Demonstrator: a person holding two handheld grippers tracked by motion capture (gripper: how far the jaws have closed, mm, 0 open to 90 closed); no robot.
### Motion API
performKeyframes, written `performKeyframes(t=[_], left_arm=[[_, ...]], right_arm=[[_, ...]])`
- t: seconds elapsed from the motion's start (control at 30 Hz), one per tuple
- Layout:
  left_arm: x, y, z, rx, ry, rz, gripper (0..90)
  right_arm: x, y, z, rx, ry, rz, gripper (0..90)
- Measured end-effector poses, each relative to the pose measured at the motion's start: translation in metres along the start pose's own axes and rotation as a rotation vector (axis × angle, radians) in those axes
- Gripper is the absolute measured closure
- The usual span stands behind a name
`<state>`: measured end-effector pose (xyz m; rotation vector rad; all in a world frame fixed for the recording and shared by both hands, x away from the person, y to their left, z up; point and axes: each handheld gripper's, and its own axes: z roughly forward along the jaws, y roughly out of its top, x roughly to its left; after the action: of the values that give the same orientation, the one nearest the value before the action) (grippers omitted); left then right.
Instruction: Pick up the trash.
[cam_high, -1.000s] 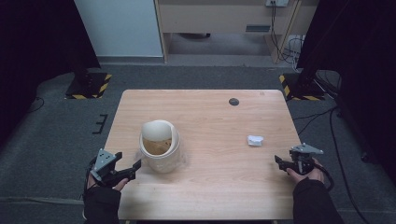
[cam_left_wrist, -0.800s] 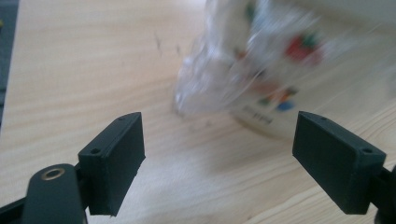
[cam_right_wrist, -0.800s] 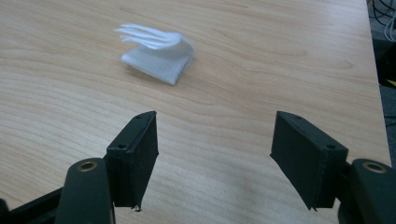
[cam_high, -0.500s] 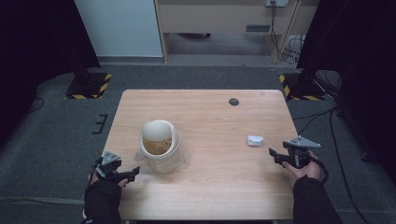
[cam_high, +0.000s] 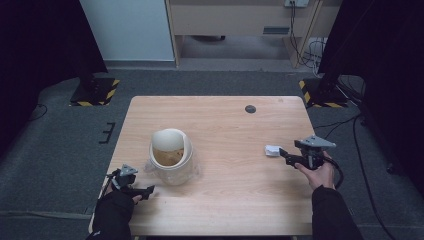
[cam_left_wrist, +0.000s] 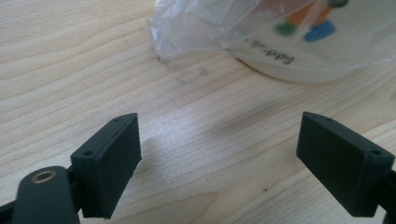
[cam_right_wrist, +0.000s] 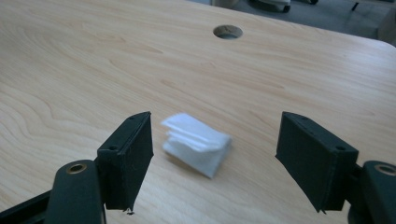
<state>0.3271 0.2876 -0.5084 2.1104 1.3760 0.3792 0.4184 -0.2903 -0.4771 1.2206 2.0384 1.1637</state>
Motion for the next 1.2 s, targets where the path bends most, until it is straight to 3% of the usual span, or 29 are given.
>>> performKeyframes(t=[0.2,0.63,0.93,1.2], left_arm=[[-0.001,0.000,0.003,0.018,-0.006,0.016,12.1],[-0.002,-0.001,0.008,0.076,-0.011,0.042,10.8],[-0.003,-0.002,0.010,0.078,-0.015,0.061,7.3],[-0.003,-0.002,0.011,0.074,-0.020,0.061,5.9]], right_arm=[[0.009,0.011,0.011,0.000,0.026,-0.034,26.9],[0.013,0.021,0.027,0.024,0.049,-0.089,27.4],[0.016,0.015,0.042,0.107,0.082,-0.168,28.7],[0.016,0.008,0.050,0.152,0.096,-0.185,28.4]])
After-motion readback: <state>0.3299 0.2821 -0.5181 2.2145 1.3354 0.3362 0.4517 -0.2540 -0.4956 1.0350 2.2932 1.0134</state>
